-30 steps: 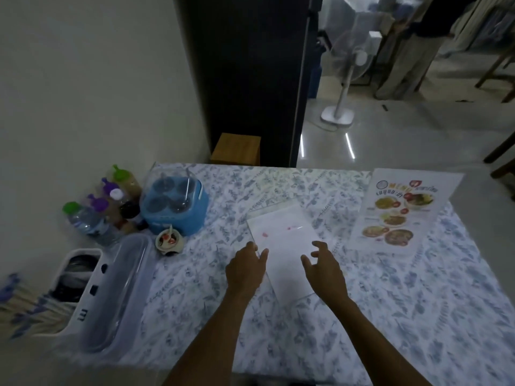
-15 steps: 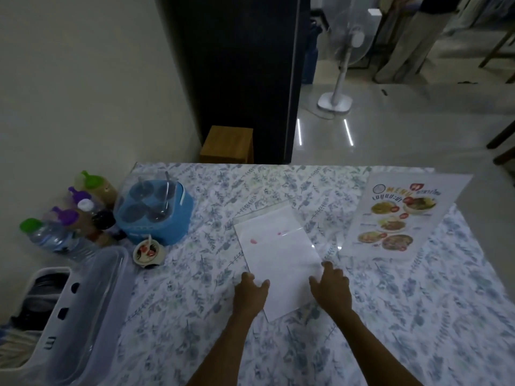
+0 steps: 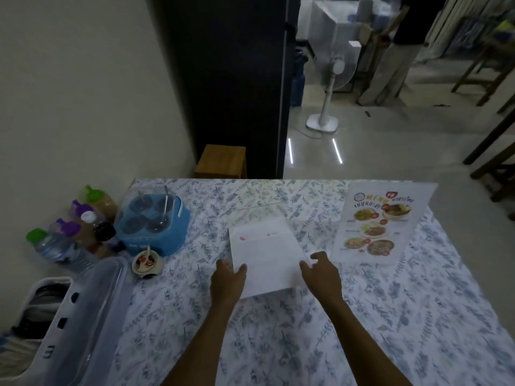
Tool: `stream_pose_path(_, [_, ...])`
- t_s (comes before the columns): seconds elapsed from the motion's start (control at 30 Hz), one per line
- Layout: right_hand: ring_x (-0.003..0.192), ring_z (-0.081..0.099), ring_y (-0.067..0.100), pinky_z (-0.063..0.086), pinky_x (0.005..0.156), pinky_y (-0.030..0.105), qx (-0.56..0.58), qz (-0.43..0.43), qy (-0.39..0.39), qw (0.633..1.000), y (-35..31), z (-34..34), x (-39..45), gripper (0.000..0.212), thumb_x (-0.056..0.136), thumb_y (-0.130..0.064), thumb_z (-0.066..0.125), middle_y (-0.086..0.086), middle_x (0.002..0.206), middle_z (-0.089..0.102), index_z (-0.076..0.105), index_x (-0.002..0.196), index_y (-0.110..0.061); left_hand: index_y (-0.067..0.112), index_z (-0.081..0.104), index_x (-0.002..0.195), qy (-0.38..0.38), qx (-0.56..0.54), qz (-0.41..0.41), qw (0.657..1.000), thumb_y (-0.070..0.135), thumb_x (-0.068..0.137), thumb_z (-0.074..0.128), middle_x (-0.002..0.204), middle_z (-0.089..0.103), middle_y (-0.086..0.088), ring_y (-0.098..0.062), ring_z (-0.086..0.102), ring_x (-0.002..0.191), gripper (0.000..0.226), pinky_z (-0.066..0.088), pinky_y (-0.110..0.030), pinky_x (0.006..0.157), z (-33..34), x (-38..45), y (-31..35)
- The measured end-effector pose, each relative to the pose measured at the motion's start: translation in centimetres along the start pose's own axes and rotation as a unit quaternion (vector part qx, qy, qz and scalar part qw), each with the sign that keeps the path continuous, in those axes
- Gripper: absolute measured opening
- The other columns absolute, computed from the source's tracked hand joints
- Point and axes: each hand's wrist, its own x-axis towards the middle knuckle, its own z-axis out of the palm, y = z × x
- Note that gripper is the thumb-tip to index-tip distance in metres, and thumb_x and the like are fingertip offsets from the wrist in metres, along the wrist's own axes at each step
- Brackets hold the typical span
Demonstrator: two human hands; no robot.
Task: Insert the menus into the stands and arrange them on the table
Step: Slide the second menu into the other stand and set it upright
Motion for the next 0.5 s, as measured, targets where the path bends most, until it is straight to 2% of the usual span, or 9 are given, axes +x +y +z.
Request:
stream_pose_path(0.2, [0.1, 0.067, 0.029, 0.045, 0.074, 0.031, 0.04, -0.055, 0.022, 0.997, -1.7, -2.0, -5.5, 0.041, 0.093, -0.039, 0.063, 0.015, 0.115, 0.07, 0.056, 0.126, -0.015, 0.012, 0.053, 0.127, 0.011, -0.025, 0.066, 0.997, 0.043, 0.086, 0.068, 0.123, 0.065, -0.012, -0.028, 0.064, 0.104, 0.053, 0.052, -0.031, 0.08, -3.3, -2.9, 1.0])
stream_pose_path(0.4, [0.103, 0.068, 0.022, 0.054, 0.083, 0.035, 0.075, -0.045, 0.007, 0.996, 1.6, -1.6, -12.9, 0.036, 0.09, -0.045, 0.064, 0.007, 0.123, 0.069, 0.056, 0.12, -0.027, 0.01, 0.058, 0.127, 0.037, -0.061, 0.065, 0.995, 0.04, 0.091, 0.064, 0.125, 0.065, -0.009, -0.02, 0.061, 0.097, 0.048, 0.046, -0.027, 0.075, -4.3, -8.6, -3.3])
stream_pose_path(0.5, [0.101, 0.067, 0.018, 0.056, 0.084, 0.036, 0.1, -0.042, 0.014, 0.994, 1.7, -2.3, -14.6, 0.034, 0.09, -0.046, 0.065, 0.004, 0.124, 0.068, 0.054, 0.118, -0.03, 0.013, 0.061, 0.127, 0.05, -0.089, 0.077, 0.992, 0.041, 0.092, 0.063, 0.126, 0.065, -0.007, -0.021, 0.061, 0.104, 0.045, 0.046, -0.027, 0.077, -4.7, -10.1, -3.4])
